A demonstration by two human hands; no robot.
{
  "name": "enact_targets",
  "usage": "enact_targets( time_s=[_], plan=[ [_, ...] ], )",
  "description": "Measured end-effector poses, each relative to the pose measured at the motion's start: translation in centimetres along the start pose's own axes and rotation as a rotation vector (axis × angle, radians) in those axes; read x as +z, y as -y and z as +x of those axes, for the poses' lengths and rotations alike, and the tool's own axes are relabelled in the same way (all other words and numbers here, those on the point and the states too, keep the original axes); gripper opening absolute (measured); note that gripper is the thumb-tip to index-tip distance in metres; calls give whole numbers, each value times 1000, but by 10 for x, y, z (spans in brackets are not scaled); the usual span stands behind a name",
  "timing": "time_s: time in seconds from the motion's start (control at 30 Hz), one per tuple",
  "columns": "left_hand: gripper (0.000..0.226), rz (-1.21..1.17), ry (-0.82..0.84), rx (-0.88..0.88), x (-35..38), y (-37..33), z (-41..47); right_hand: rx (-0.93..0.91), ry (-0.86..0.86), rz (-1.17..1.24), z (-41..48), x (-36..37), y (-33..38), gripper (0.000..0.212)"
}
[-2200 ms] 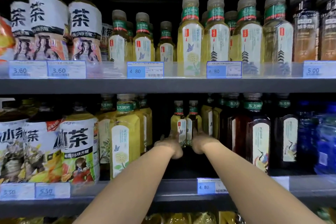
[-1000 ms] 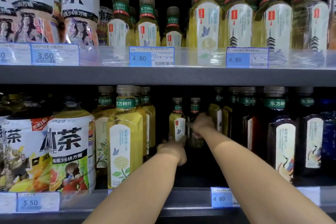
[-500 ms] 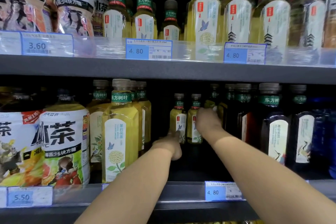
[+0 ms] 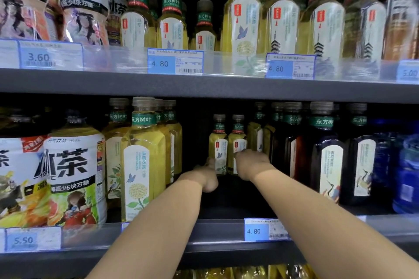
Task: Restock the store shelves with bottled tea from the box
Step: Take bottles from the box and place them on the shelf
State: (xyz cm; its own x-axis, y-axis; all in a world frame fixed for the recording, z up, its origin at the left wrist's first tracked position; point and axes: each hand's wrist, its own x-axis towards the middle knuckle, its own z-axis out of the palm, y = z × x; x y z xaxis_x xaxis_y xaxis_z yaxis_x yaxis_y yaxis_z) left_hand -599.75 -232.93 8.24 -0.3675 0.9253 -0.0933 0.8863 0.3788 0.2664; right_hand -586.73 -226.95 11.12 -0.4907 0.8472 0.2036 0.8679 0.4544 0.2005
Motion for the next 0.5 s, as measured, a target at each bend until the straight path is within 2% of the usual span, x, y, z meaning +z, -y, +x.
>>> enact_targets(
  time_s=[0.1, 0.23, 0.37, 0.5],
  plan=[
    [89, -22, -28, 1, -2, 0, -6, -41, -56, 43, -10, -4, -6, 44],
    [78, 102, -124, 40, -11, -11, -36, -55, -95, 60, -42, -22, -11, 37],
    [61, 162, -178, 60, -13, -25, -90, -58, -63, 128, -94, -43, -14, 48],
    [41, 234, -375, 180, -8, -28, -164, -101, -193, 170, -160, -54, -18, 42]
  ],
)
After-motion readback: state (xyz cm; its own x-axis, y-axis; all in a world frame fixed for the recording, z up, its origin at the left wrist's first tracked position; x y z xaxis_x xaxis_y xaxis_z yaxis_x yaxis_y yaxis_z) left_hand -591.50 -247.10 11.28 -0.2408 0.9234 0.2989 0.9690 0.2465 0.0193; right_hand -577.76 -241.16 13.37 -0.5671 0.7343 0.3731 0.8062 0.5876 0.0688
